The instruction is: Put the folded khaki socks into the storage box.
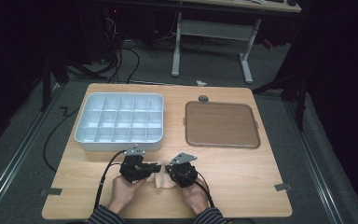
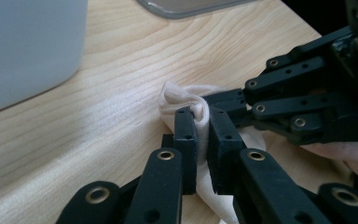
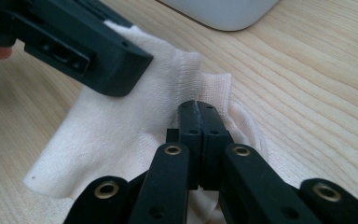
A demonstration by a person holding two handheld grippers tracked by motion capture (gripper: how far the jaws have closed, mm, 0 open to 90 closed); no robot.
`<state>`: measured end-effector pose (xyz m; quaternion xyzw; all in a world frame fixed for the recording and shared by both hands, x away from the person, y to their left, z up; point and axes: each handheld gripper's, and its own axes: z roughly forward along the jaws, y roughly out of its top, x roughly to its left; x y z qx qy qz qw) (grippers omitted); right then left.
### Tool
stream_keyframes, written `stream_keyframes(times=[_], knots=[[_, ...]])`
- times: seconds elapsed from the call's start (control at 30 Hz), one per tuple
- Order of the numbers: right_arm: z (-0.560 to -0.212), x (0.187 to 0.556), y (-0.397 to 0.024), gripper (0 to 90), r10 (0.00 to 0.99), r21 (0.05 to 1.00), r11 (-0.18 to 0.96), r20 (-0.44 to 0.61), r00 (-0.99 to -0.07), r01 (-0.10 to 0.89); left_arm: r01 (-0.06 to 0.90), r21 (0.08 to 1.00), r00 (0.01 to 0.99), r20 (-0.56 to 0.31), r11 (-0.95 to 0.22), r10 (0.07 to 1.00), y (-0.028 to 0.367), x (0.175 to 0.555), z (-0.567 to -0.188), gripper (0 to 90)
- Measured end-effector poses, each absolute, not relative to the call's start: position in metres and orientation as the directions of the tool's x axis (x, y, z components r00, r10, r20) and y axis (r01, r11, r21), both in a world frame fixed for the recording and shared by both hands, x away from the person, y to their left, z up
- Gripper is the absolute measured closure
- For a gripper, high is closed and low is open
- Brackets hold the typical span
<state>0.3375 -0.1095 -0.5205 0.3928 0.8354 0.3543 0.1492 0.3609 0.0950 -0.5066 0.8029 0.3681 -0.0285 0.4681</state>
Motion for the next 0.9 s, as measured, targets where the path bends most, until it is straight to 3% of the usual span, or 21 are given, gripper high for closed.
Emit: stream_keyframes(times=[0.4,0.73,0.9], knots=[[-0.520,0.339,-0.102,90.0,0.727,0.704,0.451,0.067,-0.684,0.549,0.569,0.774,0.757,-0.362,-0.276,0.545,0.096,0.355,-0.502,84.3],[-0.521,0.339,-0.096,90.0,0.721,0.709,0.449,0.071,-0.689,0.543,0.590,0.773,0.731,-0.389,-0.233,0.560,0.098,0.357,-0.507,84.8],[-0.511,0.332,-0.103,83.4,0.739,0.725,0.423,0.070,-0.670,0.543,0.592,0.772,0.724,-0.382,-0.233,0.575,0.103,0.356,-0.504,85.1]])
